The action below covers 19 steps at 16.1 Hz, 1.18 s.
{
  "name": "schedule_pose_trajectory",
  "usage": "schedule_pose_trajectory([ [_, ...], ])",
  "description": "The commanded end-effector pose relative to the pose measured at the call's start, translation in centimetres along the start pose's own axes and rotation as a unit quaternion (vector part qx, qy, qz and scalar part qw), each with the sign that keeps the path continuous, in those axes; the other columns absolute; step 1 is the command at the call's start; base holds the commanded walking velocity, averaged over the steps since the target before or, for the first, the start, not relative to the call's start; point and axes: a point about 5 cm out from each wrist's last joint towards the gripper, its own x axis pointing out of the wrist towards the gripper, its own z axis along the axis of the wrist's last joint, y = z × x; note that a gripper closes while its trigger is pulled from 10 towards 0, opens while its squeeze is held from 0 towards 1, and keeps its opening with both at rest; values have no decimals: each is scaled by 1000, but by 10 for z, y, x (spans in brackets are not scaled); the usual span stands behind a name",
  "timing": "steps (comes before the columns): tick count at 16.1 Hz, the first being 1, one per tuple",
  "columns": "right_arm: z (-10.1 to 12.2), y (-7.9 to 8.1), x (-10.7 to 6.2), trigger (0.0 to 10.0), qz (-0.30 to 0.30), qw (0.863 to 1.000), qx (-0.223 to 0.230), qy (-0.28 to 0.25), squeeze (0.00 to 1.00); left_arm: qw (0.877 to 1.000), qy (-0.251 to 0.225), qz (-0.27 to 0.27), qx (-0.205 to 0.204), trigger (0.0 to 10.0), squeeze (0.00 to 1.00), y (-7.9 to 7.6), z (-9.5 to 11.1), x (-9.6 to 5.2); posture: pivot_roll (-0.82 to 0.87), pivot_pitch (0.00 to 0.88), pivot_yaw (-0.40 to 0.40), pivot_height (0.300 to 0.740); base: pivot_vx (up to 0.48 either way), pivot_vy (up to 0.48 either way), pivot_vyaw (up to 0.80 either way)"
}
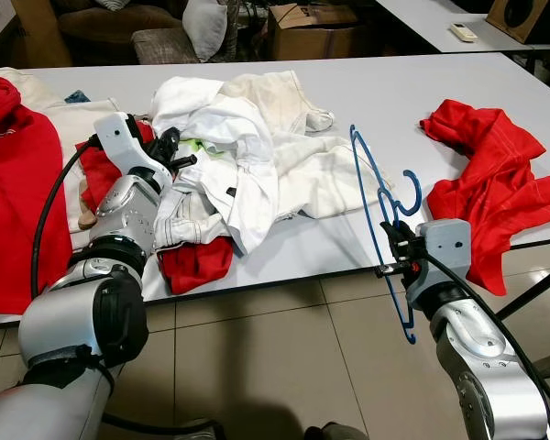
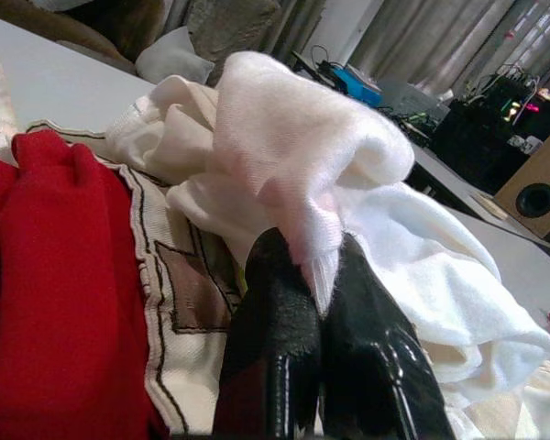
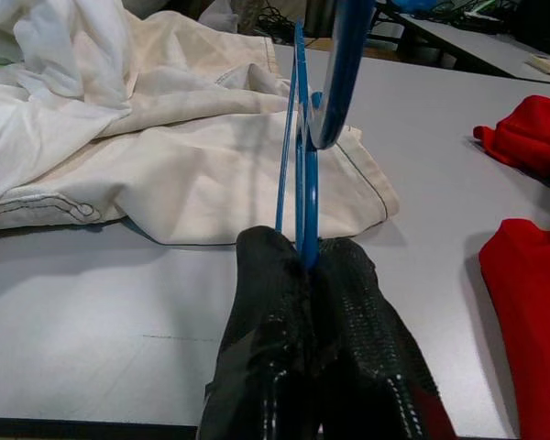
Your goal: Hang hanger
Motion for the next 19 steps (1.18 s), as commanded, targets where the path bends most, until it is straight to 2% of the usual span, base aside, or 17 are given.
schedule_pose_trajectory([
  [1,3,-2,0,10000,-1,1000,-4,-1,0,1000,-4,-7,-7,0,0,-5,2,2,-210,62,-34,740,0,0,0],
  [7,3,-2,5,10000,0,1000,-7,-6,0,999,-26,-14,-18,0,0,-5,9,3,-203,26,-27,740,0,0,0],
  [9,4,-1,9,10000,-3,1000,-2,-13,0,997,-64,-37,-21,0,0,-8,28,6,-184,5,-24,740,0,0,0],
  [11,5,4,18,10000,4,1000,4,-21,0,990,-122,-77,-6,0,0,-21,70,14,-141,0,-27,740,0,0,0],
  [13,7,8,27,10000,11,999,9,-30,0,976,-177,-128,12,0,0,-42,112,18,-125,0,-31,740,0,0,0],
  [14,8,10,32,10000,13,999,13,-37,0,962,-209,-176,24,0,0,-60,136,19,-88,0,-23,740,0,0,0],
  [15,9,12,35,10000,14,999,15,-41,0,951,-228,-204,31,0,0,-72,151,18,-88,0,-23,740,0,0,0],
  [16,11,14,41,10000,13,998,22,-51,0,920,-277,-275,44,0,0,-100,186,11,-65,0,-12,740,0,0,0],
  [17,13,15,45,10000,11,998,25,-58,0,896,-309,-315,50,0,0,-118,208,4,-53,0,-5,740,0,0,0],
  [19,13,15,48,10000,9,998,27,-63,0,879,-330,-338,56,0,0,-130,225,-2,-47,0,-1,740,0,0,0],
])
